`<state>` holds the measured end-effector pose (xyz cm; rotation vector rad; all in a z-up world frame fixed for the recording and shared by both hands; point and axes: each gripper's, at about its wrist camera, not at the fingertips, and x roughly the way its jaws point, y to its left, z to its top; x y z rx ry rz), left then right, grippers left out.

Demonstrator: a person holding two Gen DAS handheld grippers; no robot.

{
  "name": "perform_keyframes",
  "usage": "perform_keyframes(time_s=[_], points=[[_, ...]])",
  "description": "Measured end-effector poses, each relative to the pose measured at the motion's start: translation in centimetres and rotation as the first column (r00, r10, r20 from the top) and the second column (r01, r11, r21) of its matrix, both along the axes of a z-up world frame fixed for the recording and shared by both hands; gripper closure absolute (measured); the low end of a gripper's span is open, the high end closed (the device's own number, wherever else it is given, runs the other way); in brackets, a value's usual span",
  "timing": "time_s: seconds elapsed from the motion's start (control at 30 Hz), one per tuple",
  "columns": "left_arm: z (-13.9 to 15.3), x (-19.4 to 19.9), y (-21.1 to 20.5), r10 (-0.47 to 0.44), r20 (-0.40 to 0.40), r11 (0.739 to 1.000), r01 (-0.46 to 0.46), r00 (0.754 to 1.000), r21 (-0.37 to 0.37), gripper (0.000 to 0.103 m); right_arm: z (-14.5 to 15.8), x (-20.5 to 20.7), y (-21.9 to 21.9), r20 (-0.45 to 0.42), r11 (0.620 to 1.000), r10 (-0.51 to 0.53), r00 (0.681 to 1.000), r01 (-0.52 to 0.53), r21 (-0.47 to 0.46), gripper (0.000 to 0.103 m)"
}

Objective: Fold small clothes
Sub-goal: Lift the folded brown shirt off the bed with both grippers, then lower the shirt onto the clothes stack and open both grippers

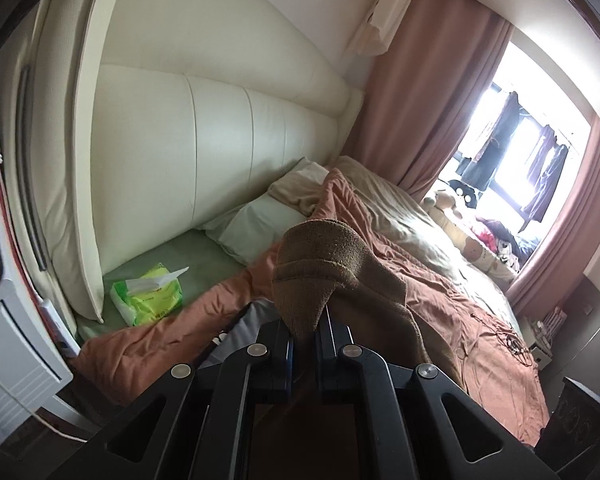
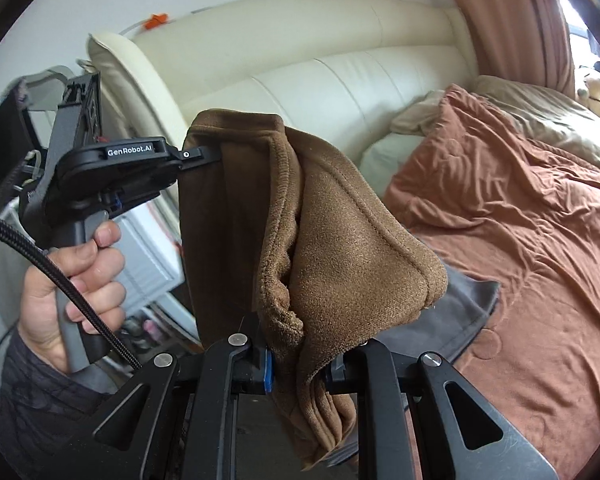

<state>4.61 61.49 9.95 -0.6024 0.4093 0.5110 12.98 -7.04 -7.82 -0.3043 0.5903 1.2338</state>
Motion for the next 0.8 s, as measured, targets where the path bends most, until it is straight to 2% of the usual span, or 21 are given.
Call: perform_keyframes(time_s=[0.23, 0.53, 0.67, 0.8], points=[[-4.7, 6.5, 2.6, -0.021, -0.053, 0.999, 0.019, 0.998, -0.04, 0.096, -1.8, 6.3, 1.1, -0.001, 0.998, -0.051, 0.999, 0.051, -0.047, 0.089], [-8.6, 13.1, 4.4, -0.044, -0.13, 0.998, 0.036, 0.991, -0.06, 0.096, -4.3, 13.9, 2.9, -0.031, 0.986, -0.139, 0.99, 0.135, -0.093, 0.089], [-10.2, 15.2, 4.8, -0.045, -0.173, 0.998, 0.036, 0.984, -0.06, 0.096, -6.8, 13.8, 6.1, -0.033, 0.984, -0.146, 0.989, 0.142, -0.111, 0.089], [-11.7, 16.9, 5.3, -0.032, -0.208, 0.998, 0.02, 0.978, -0.061, 0.095, -7.9, 14.7, 7.0, -0.036, 0.978, -0.169, 0.985, 0.163, -0.129, 0.086]])
